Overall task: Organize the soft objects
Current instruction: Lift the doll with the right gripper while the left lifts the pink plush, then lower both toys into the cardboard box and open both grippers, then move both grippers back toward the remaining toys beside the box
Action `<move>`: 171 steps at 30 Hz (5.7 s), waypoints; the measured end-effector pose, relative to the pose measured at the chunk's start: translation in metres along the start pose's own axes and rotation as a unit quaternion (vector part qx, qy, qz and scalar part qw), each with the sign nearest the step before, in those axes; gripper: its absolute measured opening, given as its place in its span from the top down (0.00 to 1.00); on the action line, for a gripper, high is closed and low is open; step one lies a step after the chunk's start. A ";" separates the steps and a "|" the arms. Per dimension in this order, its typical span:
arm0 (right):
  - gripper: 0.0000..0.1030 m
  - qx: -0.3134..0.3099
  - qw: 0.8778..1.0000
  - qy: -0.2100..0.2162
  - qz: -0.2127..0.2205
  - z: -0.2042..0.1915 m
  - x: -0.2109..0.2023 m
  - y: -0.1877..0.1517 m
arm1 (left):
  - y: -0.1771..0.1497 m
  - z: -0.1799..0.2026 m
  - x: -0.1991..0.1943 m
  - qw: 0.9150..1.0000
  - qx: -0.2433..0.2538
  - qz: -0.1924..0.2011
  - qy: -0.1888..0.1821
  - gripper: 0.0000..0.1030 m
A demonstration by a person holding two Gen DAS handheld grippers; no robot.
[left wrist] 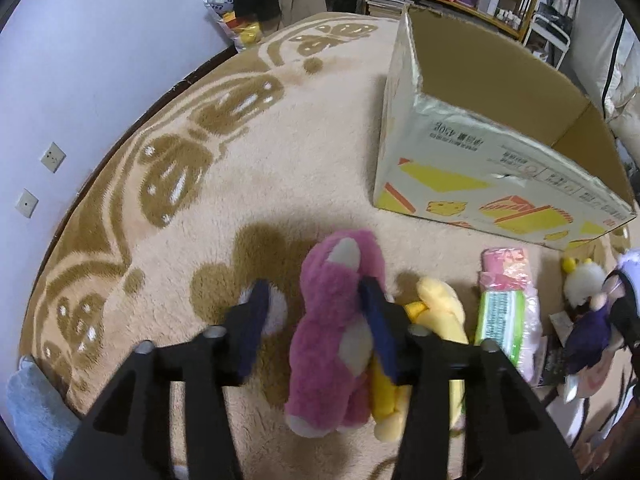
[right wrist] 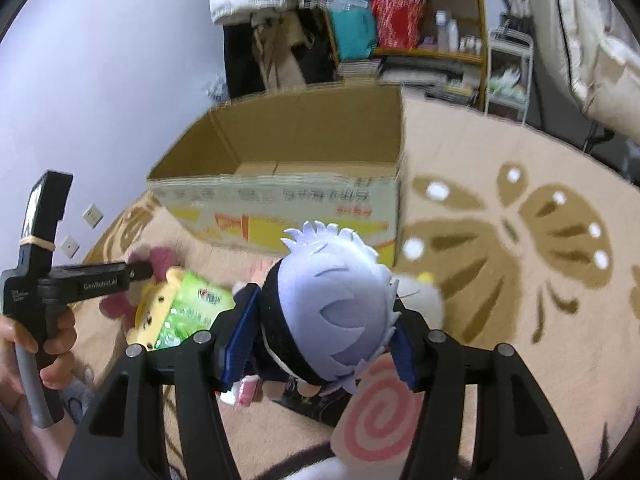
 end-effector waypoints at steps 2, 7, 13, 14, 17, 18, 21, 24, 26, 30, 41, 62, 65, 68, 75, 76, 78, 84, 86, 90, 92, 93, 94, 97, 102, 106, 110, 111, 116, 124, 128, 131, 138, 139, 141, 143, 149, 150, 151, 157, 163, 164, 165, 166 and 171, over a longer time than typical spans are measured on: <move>0.39 -0.004 1.000 -0.003 -0.017 0.000 0.010 -0.005 | -0.001 0.001 0.004 1.000 0.005 -0.006 0.006 0.45; 0.38 -0.015 0.999 -0.013 -0.039 0.000 0.023 -0.009 | -0.010 0.010 0.018 0.999 0.027 -0.038 0.006 0.52; 0.36 -0.011 0.999 0.006 -0.033 -0.005 0.027 -0.004 | -0.010 0.015 0.018 0.999 0.018 -0.043 -0.023 0.67; 0.47 -0.008 0.999 0.014 -0.035 -0.006 0.029 -0.004 | -0.009 0.016 0.017 0.999 0.025 -0.039 -0.022 0.68; 0.47 -0.012 0.999 0.021 -0.029 -0.010 0.027 -0.002 | -0.006 0.020 0.010 0.998 0.054 -0.019 -0.002 0.68; 0.49 -0.014 0.999 0.020 -0.023 -0.010 0.025 -0.001 | -0.005 0.020 0.008 0.998 0.057 -0.011 0.006 0.68; 0.58 -0.005 1.000 0.021 -0.003 -0.008 0.013 0.006 | -0.001 0.015 0.002 0.999 0.047 0.004 0.012 0.68; 0.63 0.005 1.000 0.017 0.019 -0.004 0.000 0.014 | 0.003 0.004 -0.003 1.000 0.023 0.012 0.017 0.68; 0.65 0.003 1.000 0.014 0.025 -0.002 -0.004 0.016 | 0.005 -0.002 -0.007 0.999 0.021 0.021 0.029 0.68; 0.66 0.011 1.000 0.014 0.025 0.001 -0.005 0.016 | 0.007 -0.006 -0.022 0.998 0.019 0.044 0.039 0.68; 0.68 0.027 0.993 0.033 0.109 0.002 -0.061 0.041 | 0.018 0.002 -0.089 0.991 0.030 0.130 0.027 0.68; 0.68 -0.033 0.981 -0.002 0.189 0.013 -0.077 0.131 | 0.091 0.028 -0.153 0.967 0.074 0.239 0.038 0.68; 0.68 -0.035 0.982 -0.014 0.186 0.018 -0.065 0.141 | 0.104 0.037 -0.149 0.965 0.090 0.245 0.040 0.68; 0.68 -0.027 0.983 -0.020 0.179 0.023 -0.051 0.145 | 0.116 0.048 -0.142 0.963 0.100 0.249 0.036 0.68; 0.68 -0.016 0.989 -0.024 0.147 0.028 -0.017 0.137 | 0.129 0.077 -0.106 0.967 0.114 0.228 0.013 0.68; 0.67 -0.016 0.989 -0.026 0.143 0.028 -0.012 0.136 | 0.129 0.080 -0.102 0.968 0.115 0.223 0.010 0.68; 0.67 -0.015 0.990 -0.023 0.136 0.028 -0.005 0.133 | 0.126 0.087 -0.093 0.969 0.122 0.215 0.008 0.68; 0.64 -0.016 0.993 -0.024 0.116 0.025 0.010 0.124 | 0.122 0.107 -0.074 0.969 0.146 0.200 -0.015 0.65; 0.64 -0.017 0.992 -0.031 0.119 0.027 0.009 0.123 | 0.121 0.108 -0.067 0.969 0.147 0.198 -0.004 0.57; 0.58 -0.002 0.992 -0.024 0.120 0.032 0.006 0.124 | 0.124 0.099 -0.061 0.973 0.131 0.190 0.006 0.42; 0.46 0.004 0.992 -0.025 0.123 0.035 0.002 0.125 | 0.126 0.095 -0.064 0.974 0.120 0.194 0.000 0.36; 0.38 0.008 0.992 -0.026 0.126 0.036 -0.001 0.125 | 0.126 0.093 -0.065 0.973 0.119 0.195 0.003 0.31; 0.34 0.013 0.991 -0.027 0.131 0.037 -0.005 0.125 | 0.125 0.091 -0.067 0.973 0.122 0.196 0.005 0.20; 0.15 0.030 0.990 -0.023 0.138 0.040 -0.016 0.126 | 0.122 0.089 -0.072 0.973 0.127 0.193 0.010 0.12; 0.07 0.043 0.989 -0.040 0.137 0.044 -0.030 0.123 | 0.116 0.080 -0.086 0.974 0.119 0.192 0.012 0.05; 0.00 0.038 0.989 -0.049 0.136 0.041 -0.045 0.117 | 0.110 0.068 -0.099 0.976 0.104 0.193 0.020 0.02; 0.00 0.032 0.990 -0.050 0.130 0.036 -0.059 0.102 | 0.101 0.054 -0.112 0.978 0.089 0.190 0.019 0.02; 0.00 0.032 0.990 -0.050 0.129 0.036 -0.061 0.100 | 0.099 0.051 -0.114 0.978 0.086 0.188 0.020 0.02; 0.00 0.029 0.991 -0.047 0.120 0.027 -0.073 0.078 | 0.077 0.033 -0.125 0.982 0.072 0.174 0.023 0.02; 0.00 0.035 0.994 -0.034 0.101 0.015 -0.085 0.042 | 0.040 0.016 -0.138 0.985 0.059 0.160 0.030 0.02; 0.00 0.042 0.995 -0.031 0.086 0.013 -0.084 0.024 | 0.026 0.011 -0.147 0.983 0.057 0.167 0.047 0.02; 0.00 0.046 0.995 -0.033 0.079 0.014 -0.083 0.014 | 0.018 0.012 -0.151 0.982 0.064 0.168 0.054 0.02; 0.00 0.046 0.995 -0.048 0.079 0.020 -0.087 0.005 | -0.003 0.019 -0.153 0.980 0.081 0.169 0.063 0.02; 0.00 0.048 0.995 -0.048 0.078 0.021 -0.086 0.004 | -0.005 0.021 -0.153 0.980 0.083 0.170 0.065 0.02; 0.00 0.051 0.994 -0.052 0.078 0.022 -0.086 0.001 | -0.009 0.025 -0.152 0.980 0.088 0.169 0.065 0.02; 0.00 0.053 0.994 -0.058 0.074 0.025 -0.083 0.000 | -0.011 0.029 -0.150 0.980 0.092 0.167 0.062 0.02; 0.00 0.072 0.994 -0.061 0.063 0.034 -0.074 -0.003 | -0.016 0.041 -0.145 0.978 0.107 0.169 0.064 0.02; 0.00 0.076 0.993 -0.061 0.061 0.035 -0.072 -0.004 | -0.016 0.043 -0.144 0.978 0.108 0.168 0.062 0.02; 0.00 0.079 0.993 -0.062 0.058 0.037 -0.070 -0.005 | -0.017 0.045 -0.143 0.978 0.110 0.167 0.060 0.02; 0.00 0.101 0.992 -0.060 0.036 0.044 -0.057 -0.011 | -0.020 0.054 -0.131 0.977 0.127 0.158 0.063 0.02; 0.00 0.104 0.992 -0.063 0.019 0.046 -0.044 -0.012 | -0.021 0.063 -0.116 0.978 0.136 0.144 0.058 0.02; 0.00 0.103 0.993 -0.062 0.014 0.047 -0.040 -0.013 | -0.020 0.065 -0.113 0.978 0.139 0.143 0.059 0.02; 0.00 0.104 0.993 -0.062 0.011 0.047 -0.038 -0.013 | -0.020 0.067 -0.111 0.978 0.143 0.141 0.059 0.02; 0.00 0.107 0.992 -0.062 0.007 0.049 -0.035 -0.014 | -0.020 0.070 -0.107 0.977 0.148 0.140 0.060 0.02; 0.00 0.120 0.991 -0.062 -0.011 0.055 -0.023 -0.019 | -0.020 0.080 -0.092 0.975 0.168 0.131 0.069 0.02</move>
Point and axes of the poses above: each gripper's, at about its wrist camera, not at the fingertips, and x roughly the way its jaws point, z to its right, y to its top, the point moved 8 cm from there along x, roughly the way its jaws point, and after that the axes turned 1 degree about -z, right-handed, at the moved point
